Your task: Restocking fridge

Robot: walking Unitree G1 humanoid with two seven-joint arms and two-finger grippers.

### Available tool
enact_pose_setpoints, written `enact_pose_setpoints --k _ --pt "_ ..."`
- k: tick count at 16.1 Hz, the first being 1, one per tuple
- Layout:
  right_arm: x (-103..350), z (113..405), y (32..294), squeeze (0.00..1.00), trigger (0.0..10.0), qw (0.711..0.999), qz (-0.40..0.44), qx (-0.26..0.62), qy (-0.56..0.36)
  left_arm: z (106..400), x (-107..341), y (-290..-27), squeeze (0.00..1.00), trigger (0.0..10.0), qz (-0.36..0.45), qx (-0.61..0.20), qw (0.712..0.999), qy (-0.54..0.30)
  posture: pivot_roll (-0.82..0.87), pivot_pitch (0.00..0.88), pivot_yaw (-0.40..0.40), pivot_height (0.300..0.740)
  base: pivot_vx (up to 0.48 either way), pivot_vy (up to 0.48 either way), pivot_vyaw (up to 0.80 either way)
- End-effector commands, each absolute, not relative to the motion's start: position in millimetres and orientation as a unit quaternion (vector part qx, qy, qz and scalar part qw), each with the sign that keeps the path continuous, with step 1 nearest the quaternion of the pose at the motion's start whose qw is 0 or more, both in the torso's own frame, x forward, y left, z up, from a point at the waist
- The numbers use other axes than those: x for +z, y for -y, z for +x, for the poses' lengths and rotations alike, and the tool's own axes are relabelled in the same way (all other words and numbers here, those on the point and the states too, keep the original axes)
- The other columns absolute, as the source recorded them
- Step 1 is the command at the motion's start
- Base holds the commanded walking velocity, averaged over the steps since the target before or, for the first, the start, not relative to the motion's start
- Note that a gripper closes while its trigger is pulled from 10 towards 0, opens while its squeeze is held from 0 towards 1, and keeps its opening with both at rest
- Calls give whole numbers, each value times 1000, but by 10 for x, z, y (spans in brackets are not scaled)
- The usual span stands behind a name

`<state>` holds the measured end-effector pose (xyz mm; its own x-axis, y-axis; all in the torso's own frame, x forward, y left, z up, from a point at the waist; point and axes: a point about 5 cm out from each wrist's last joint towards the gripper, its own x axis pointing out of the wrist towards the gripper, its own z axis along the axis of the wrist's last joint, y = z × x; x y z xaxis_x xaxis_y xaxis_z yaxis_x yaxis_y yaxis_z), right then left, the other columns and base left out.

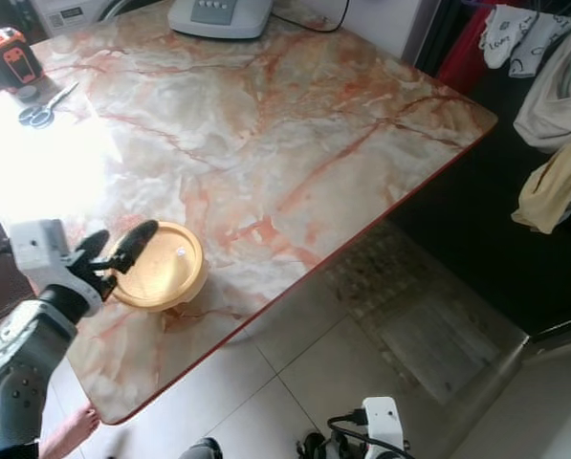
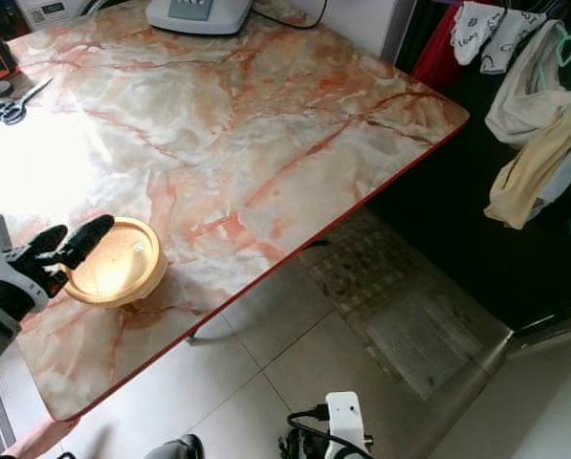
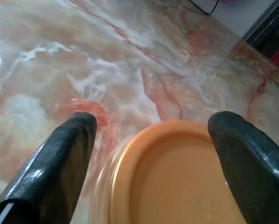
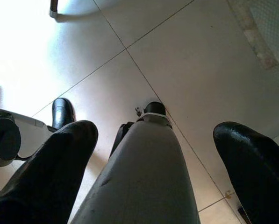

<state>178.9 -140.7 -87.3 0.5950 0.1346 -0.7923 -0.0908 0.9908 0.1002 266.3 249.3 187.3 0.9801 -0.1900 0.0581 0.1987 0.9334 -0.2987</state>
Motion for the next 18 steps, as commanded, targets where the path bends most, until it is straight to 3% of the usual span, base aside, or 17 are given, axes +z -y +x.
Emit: enact_pose_setpoints --k 1,2,3,4,18 --pt "-941 1647 1435 0 10000 881 27 57 -470 2638 1824 -2525 1000 10000 -163 -97 982 2 65 256 -54 740 0 0 0" --pt "-940 1649 1436 0 10000 881 26 57 -470 2621 1780 -2518 1000 10000 -172 -103 980 -6 64 257 -55 740 0 0 0" --pt "-939 1652 1437 0 10000 881 26 57 -469 2599 1728 -2499 596 10000 -182 -113 977 -16 63 257 -56 740 0 0 0" --pt "-938 1654 1438 0 10000 881 26 57 -469 2575 1674 -2472 0 10000 -184 -124 975 -27 64 257 -57 740 0 0 0" --pt "-931 1669 1450 0 10000 882 25 59 -466 2586 1362 -2388 0 10000 -262 -130 956 -34 45 250 -74 740 0 0 0"
